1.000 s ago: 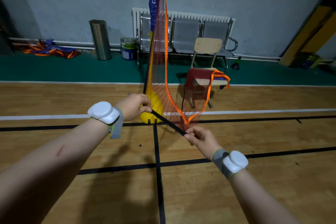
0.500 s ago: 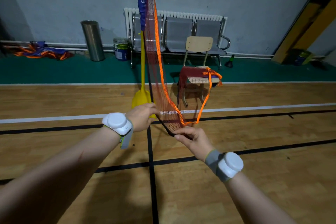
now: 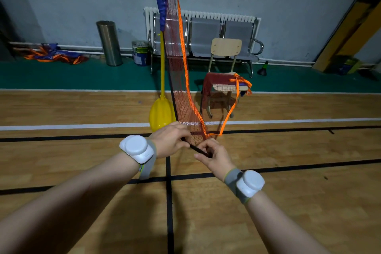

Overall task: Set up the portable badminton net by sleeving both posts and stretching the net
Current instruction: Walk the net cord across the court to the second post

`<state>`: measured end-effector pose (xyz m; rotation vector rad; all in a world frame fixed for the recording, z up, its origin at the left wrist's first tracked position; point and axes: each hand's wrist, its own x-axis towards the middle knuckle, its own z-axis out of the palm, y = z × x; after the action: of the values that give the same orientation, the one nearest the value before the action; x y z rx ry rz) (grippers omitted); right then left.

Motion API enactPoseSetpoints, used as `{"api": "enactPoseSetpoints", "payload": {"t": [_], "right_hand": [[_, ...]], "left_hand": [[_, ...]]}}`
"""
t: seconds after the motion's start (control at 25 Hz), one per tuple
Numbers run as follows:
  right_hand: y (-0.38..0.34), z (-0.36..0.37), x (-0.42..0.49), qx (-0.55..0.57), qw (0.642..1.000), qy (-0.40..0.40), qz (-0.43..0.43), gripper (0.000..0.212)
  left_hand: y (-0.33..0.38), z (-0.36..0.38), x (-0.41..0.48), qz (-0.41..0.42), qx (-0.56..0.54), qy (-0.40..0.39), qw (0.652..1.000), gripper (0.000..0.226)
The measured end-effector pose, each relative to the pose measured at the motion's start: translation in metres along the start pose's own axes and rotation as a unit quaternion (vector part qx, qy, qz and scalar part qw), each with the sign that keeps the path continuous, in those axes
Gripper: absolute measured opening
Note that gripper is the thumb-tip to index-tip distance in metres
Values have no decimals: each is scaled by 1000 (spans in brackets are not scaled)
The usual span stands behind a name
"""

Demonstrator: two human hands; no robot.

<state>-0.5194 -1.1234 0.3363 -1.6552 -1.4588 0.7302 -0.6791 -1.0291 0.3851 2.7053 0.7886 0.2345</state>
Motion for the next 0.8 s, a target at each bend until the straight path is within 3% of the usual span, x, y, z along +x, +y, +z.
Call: {"api": "enactPoseSetpoints", "payload": {"t": [0.12, 0.4, 0.8], "right_hand": [[-1, 4, -4, -30, 1000, 5, -5, 34], [-7, 18, -3, -29, 997, -51, 45, 30], [-24, 35, -16, -195, 979, -61, 1, 26]], "left_hand": [[-4, -12, -11, -16, -4, 26, 1000, 17], [-33, -35, -35, -31, -3, 22, 999, 17], [-76, -48, -68, -57, -29, 31, 997, 11]]}}
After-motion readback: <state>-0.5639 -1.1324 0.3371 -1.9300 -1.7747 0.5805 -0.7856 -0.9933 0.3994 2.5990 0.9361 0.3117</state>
